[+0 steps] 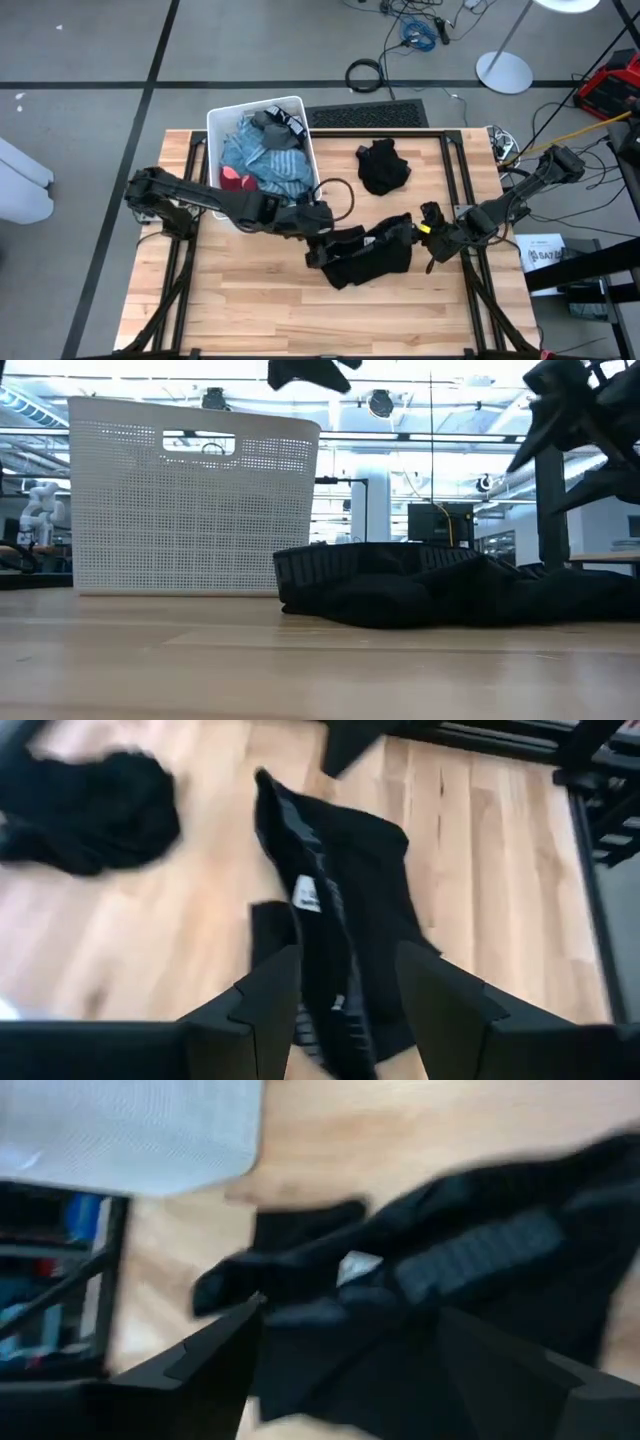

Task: Sort clothes
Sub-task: Put the bottom black shorts into the white laundry organizer

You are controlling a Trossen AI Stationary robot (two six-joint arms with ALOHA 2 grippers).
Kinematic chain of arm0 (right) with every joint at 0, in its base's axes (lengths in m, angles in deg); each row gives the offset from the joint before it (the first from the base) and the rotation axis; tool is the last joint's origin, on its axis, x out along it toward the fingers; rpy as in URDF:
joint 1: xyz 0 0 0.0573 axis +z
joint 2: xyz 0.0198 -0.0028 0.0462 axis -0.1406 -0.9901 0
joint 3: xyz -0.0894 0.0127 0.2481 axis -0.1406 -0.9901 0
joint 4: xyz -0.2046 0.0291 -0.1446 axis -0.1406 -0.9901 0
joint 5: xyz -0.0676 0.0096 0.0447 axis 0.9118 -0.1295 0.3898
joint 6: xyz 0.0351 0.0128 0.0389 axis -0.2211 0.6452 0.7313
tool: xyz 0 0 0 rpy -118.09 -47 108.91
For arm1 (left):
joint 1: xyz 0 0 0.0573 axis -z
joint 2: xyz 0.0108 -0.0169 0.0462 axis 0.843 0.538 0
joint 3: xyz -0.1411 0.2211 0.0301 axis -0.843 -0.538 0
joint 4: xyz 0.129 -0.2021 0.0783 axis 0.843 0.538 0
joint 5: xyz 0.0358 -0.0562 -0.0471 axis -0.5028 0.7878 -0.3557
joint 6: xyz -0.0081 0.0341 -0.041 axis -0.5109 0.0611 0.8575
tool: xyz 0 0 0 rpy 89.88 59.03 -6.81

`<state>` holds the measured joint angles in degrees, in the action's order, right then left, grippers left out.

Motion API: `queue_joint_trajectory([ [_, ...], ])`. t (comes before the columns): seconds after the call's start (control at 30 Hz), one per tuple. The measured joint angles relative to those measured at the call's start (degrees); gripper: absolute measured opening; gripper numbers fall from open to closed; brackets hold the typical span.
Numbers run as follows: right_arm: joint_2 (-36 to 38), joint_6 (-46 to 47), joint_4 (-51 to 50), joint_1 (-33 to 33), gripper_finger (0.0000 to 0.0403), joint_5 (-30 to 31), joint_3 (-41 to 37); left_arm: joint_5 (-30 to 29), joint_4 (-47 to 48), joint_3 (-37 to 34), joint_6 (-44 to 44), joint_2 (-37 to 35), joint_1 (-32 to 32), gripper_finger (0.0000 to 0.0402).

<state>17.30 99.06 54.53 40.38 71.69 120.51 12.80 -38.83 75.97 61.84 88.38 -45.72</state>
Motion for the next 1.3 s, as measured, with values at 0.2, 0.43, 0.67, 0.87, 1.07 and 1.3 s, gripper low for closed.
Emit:
queue_joint_trajectory([
  [0.2,-3.2,6.2,1.9,1.4,0.03,-4.3,0.0,-12.2,-0.1,-0.1,-6.9,-4.8,-1.2,0.0175],
  [0.43,-13.0,14.0,-2.1,1.7,0.0283,-6.2,0.0,-17.1,-2.3,0.0,-8.8,-10.8,-4.2,0.0175],
  [0.67,-22.6,14.7,3.7,-0.7,0.0241,-9.9,0.0,-17.0,-9.7,-0.1,-13.1,-15.4,-6.8,0.0175],
  [0.87,-29.3,12.9,12.2,-2.5,0.0151,-11.0,0.3,-16.9,-11.9,0.0,-13.2,-18.4,-8.6,0.0175],
  [1.07,-28.8,11.6,10.9,-2.6,0.0014,-9.4,0.0,-16.8,-11.6,-0.1,-14.3,-19.7,-8.8,0.0175],
  [1.3,-24.6,10.1,-9.1,-3.4,0.0006,-9.0,5.6,-16.6,-11.3,-0.1,-14.3,-19.7,-8.8,0.0175],
])
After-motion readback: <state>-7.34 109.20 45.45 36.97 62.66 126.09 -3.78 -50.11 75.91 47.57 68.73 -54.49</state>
